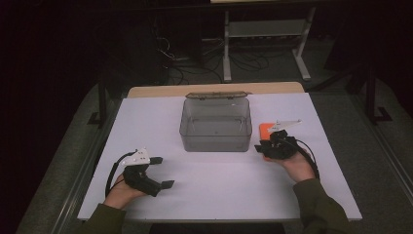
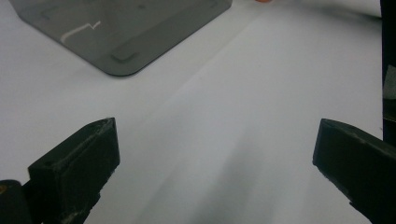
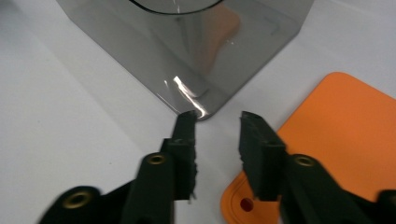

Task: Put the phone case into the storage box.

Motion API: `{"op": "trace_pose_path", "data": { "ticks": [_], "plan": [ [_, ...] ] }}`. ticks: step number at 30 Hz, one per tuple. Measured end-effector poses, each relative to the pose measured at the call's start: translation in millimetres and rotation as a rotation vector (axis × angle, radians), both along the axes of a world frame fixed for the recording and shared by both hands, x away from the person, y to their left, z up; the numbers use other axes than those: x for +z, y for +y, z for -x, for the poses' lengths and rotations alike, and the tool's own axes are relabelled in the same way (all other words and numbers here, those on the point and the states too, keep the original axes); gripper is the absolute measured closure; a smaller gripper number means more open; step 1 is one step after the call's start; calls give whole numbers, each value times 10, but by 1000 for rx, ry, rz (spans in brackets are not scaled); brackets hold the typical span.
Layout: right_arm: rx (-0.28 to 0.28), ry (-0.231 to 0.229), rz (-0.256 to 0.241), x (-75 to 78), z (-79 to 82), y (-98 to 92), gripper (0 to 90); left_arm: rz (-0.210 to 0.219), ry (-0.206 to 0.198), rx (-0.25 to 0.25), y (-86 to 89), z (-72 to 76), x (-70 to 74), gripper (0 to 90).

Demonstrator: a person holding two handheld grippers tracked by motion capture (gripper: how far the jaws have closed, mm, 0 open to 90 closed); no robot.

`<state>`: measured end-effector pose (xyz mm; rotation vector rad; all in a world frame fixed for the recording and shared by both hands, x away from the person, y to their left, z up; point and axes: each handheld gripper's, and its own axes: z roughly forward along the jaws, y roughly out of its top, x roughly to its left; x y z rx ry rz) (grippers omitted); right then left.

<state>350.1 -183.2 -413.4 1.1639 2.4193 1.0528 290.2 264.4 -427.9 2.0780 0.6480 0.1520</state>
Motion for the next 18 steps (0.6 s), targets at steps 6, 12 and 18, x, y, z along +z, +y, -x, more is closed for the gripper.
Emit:
{"op": "trace_pose_path", "data": {
  "ticks": [6,12,18],
  "plan": [
    [2,25,25,-43,-64,29,874,-3,-1,1,2,1,5,0],
    [11,61,62,-98,-85,55,888,-2,-4,-1,-1,1,6,0],
    [7,83,93,-137,-90,77,889,-3,-6,-2,-3,2,8,0]
  ]
}}
